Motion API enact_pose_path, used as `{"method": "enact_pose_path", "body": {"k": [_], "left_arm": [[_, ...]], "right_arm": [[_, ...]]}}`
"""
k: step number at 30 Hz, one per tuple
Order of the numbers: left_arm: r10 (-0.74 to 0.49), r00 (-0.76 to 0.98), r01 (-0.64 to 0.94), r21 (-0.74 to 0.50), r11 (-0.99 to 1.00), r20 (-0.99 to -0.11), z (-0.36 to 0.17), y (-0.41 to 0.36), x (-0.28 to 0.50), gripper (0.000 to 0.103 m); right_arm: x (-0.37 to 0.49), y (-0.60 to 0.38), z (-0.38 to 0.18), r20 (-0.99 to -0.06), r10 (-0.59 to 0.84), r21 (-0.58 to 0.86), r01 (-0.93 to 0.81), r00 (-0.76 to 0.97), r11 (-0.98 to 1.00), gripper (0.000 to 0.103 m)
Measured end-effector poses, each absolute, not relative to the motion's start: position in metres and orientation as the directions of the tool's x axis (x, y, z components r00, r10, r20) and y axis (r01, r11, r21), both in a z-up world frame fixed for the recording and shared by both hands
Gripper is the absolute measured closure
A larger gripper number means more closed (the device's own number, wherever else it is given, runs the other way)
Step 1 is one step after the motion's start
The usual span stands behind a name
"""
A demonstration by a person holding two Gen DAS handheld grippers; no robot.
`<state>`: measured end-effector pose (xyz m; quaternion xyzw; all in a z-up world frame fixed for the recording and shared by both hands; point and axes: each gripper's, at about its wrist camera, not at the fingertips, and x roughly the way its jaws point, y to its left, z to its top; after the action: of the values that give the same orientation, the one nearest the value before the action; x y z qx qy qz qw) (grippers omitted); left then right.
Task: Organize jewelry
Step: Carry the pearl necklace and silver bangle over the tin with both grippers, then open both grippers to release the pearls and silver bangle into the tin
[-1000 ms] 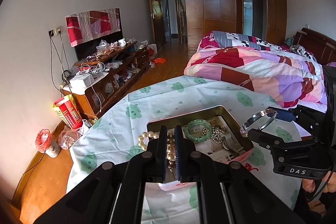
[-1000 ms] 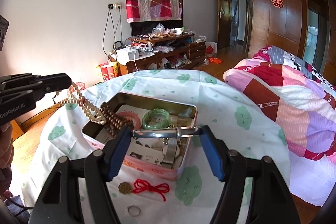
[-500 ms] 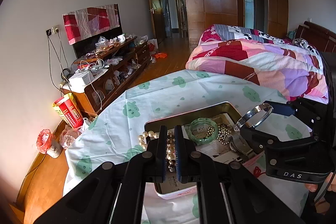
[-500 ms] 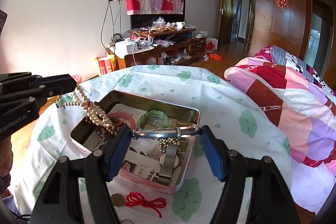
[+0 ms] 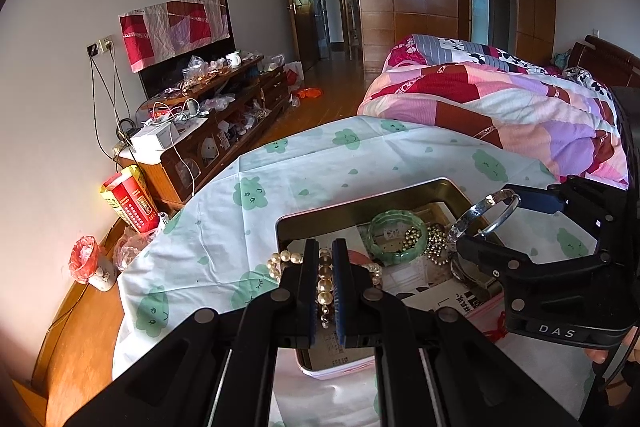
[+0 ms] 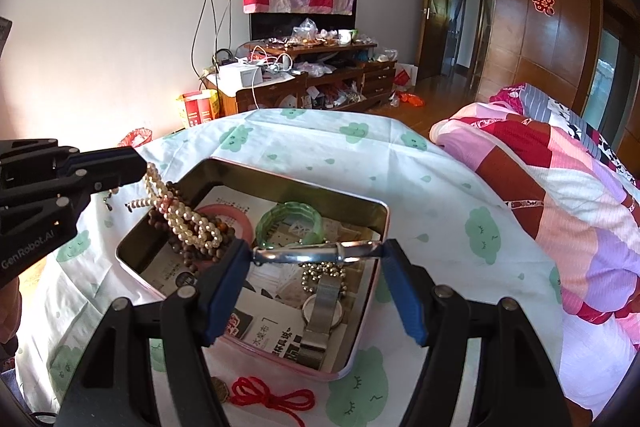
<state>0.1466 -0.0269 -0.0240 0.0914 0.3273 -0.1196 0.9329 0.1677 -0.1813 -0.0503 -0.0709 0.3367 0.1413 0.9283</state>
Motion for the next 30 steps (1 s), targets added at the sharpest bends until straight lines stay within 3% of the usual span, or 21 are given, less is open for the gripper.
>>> {"method": "enact_pose_path", "body": {"k": [23, 25, 26, 27, 29, 30], "left_arm": [[-0.129, 0.735, 0.260, 0.102, 0.960, -0.666, -0.043, -0.022, 0.156, 0.096], [-0.117, 0.738, 0.250, 0.108, 0.962, -0.664, -0.043, -0.022, 0.156, 0.089], [-0.113, 0.740, 0.243, 0.107, 0.964, -0.663, -0.042, -0.021, 0.156, 0.076], [-0.105, 0.743, 0.234, 0.110, 0.966, -0.661, -0.042, -0.021, 0.156, 0.056], [-0.078, 0.765, 0.200, 0.122, 0.972, -0.639, -0.040, -0.018, 0.152, 0.032], [-0.078, 0.775, 0.194, 0.119, 0.974, -0.628, -0.038, -0.015, 0.149, 0.031]], "right_arm": [[0.178, -0.175, -0.064, -0.678, 0.222, -0.036, -0.333, 0.701, 0.942, 0.032], [0.178, -0.176, -0.065, -0.674, 0.218, -0.038, -0.328, 0.706, 0.944, 0.032], [0.178, -0.176, -0.066, -0.673, 0.215, -0.039, -0.324, 0.708, 0.945, 0.032], [0.178, -0.177, -0.066, -0.672, 0.217, -0.036, -0.323, 0.708, 0.946, 0.032], [0.177, -0.178, -0.065, -0.671, 0.215, -0.035, -0.319, 0.710, 0.947, 0.028], [0.176, -0.178, -0.065, -0.669, 0.213, -0.037, -0.318, 0.712, 0.947, 0.026]]}}
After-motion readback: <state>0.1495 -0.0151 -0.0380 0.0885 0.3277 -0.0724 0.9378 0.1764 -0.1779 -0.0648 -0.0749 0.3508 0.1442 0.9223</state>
